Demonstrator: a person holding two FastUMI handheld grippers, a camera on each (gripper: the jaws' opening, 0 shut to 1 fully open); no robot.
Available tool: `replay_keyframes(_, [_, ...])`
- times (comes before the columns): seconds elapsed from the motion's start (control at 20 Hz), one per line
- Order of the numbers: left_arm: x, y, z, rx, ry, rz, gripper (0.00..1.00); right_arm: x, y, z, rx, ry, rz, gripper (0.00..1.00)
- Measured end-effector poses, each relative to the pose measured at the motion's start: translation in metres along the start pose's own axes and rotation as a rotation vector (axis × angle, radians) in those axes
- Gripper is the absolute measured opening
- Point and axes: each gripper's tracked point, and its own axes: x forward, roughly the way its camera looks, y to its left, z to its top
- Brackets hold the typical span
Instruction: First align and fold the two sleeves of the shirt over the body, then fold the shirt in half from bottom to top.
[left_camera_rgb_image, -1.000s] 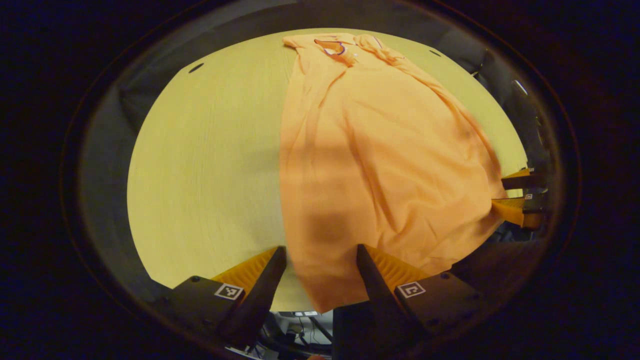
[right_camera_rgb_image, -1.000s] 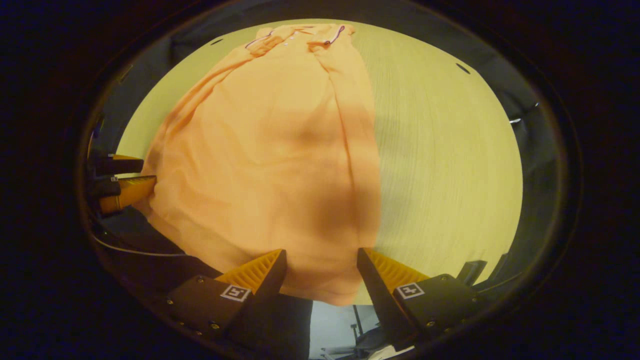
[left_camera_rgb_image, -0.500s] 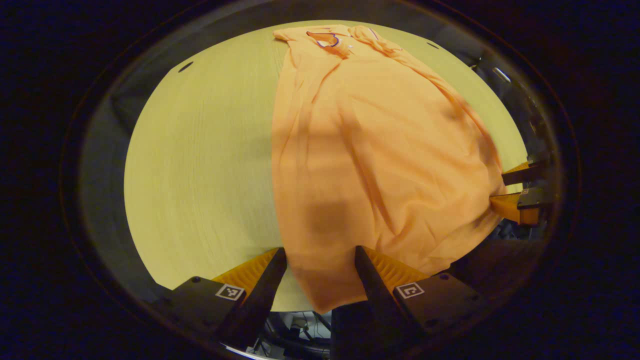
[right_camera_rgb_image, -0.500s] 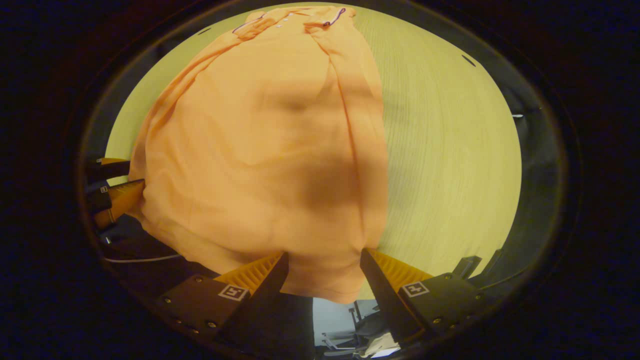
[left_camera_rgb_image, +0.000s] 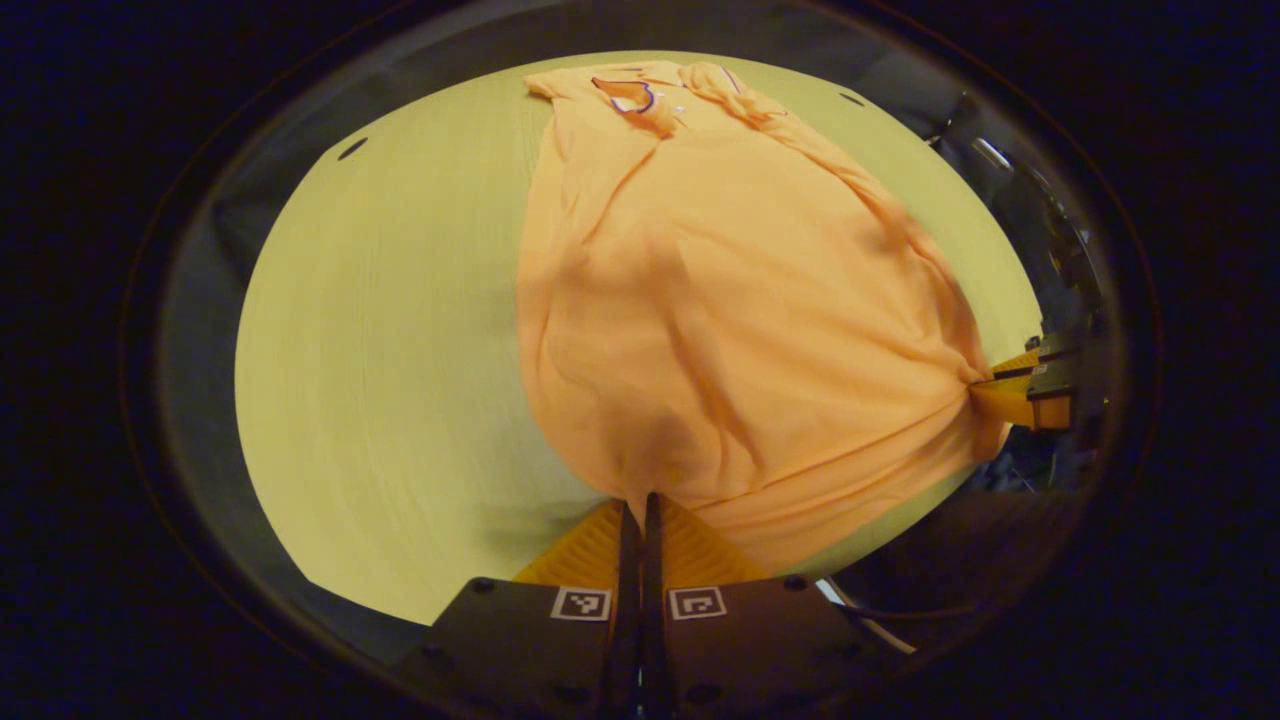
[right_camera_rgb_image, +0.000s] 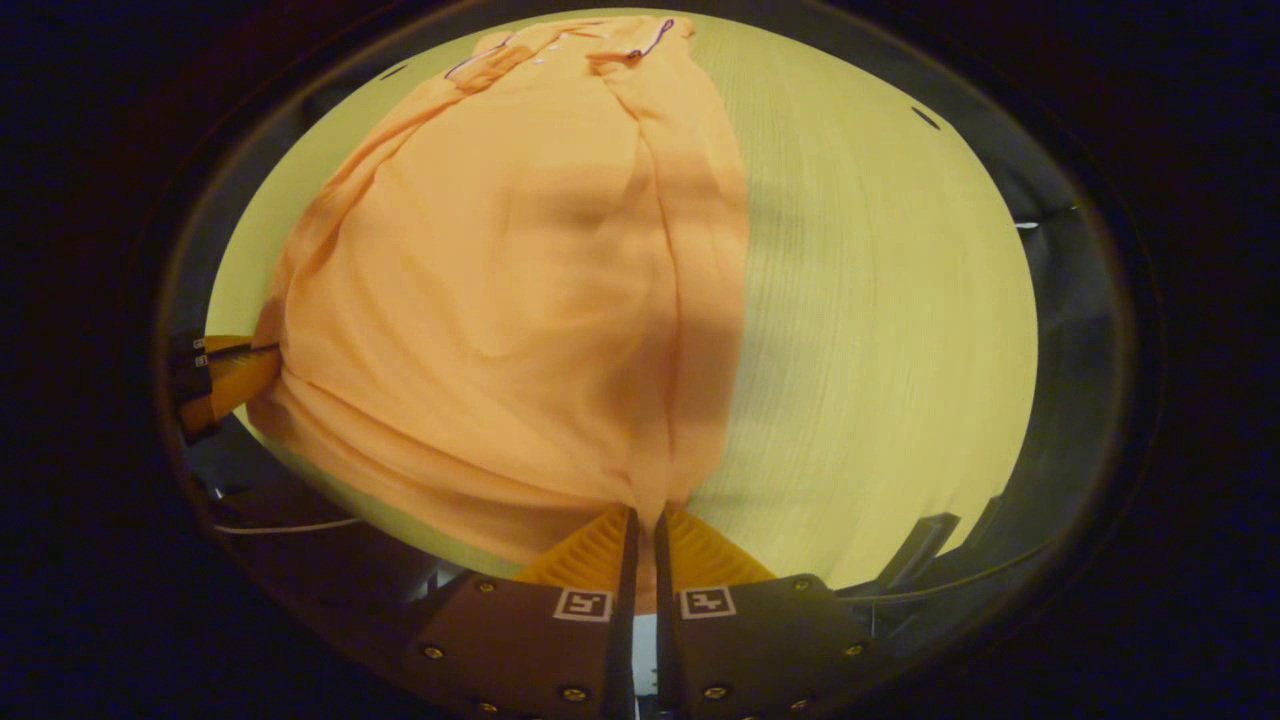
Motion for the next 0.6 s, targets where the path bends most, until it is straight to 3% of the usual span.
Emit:
replay_keyframes(0.05, [0.0,-0.001,0.001,0.009,-0.004,0.003,0.07,-0.003,0.002,-0.002,-0.006,0.01,-0.001,0.01])
replay_keyframes(0.35, [-0.002,0.003,0.015,0.023,-0.068,0.005,0.07,-0.006,0.001,0.004,0.022,-0.018,0.012,0.01])
replay_keyframes(0.6, [-0.028,0.011,0.055,-0.076,-0.164,0.003,0.06,-0.025,0.001,0.033,0.077,-0.093,0.03,0.01])
